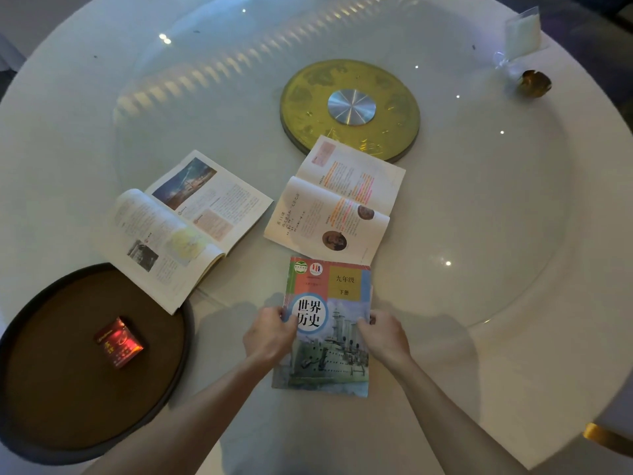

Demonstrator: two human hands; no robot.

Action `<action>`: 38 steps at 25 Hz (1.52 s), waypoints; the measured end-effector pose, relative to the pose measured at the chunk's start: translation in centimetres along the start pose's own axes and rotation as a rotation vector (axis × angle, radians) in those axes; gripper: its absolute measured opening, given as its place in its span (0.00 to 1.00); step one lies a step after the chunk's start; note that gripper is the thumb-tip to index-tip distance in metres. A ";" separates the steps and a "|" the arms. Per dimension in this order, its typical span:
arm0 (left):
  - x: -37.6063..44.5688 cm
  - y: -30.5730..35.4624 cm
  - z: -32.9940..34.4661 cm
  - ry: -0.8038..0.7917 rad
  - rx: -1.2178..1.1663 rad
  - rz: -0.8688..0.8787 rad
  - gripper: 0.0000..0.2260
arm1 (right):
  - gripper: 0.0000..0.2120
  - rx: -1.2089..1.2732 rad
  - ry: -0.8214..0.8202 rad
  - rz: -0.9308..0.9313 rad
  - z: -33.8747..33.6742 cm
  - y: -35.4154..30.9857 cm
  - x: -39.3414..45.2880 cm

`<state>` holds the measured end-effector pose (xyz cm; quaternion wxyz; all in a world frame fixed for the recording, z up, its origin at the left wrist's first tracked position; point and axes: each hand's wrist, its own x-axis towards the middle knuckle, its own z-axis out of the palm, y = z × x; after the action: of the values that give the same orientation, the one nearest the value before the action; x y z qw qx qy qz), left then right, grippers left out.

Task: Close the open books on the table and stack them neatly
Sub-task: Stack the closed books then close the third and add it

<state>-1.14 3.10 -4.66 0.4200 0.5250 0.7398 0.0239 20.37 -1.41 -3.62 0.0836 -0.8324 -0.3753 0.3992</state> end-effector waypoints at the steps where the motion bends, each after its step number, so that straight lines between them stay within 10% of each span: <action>1: 0.4 0.4 -0.3 0.007 0.000 0.012 0.14 | 0.13 -0.020 -0.008 0.018 -0.5 -0.3 0.4; 4: 2.5 3.1 -2.1 0.009 -0.173 0.084 0.22 | 0.03 0.017 0.021 -0.029 -3.2 -2.0 2.9; 7: 6.3 7.1 -4.4 -0.006 -0.287 0.136 0.29 | 0.25 0.166 0.060 -0.052 -6.2 -4.1 6.5; 11: 11.4 12.0 -5.8 0.063 -0.384 0.165 0.31 | 0.23 0.300 0.046 -0.014 -8.5 -5.8 11.2; 20: 17.6 13.5 -5.4 0.186 0.027 -0.025 0.23 | 0.10 0.623 -0.048 0.100 -7.9 -6.5 15.6; 38: 15.3 15.6 -11.9 -0.179 -0.890 -0.144 0.10 | 0.08 1.250 -0.149 0.175 -13.5 -6.8 14.1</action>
<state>1.55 27.07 1.36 0.6674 0.2409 0.6531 0.2648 32.05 15.33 -0.11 0.4946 -0.6240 -0.0065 0.6049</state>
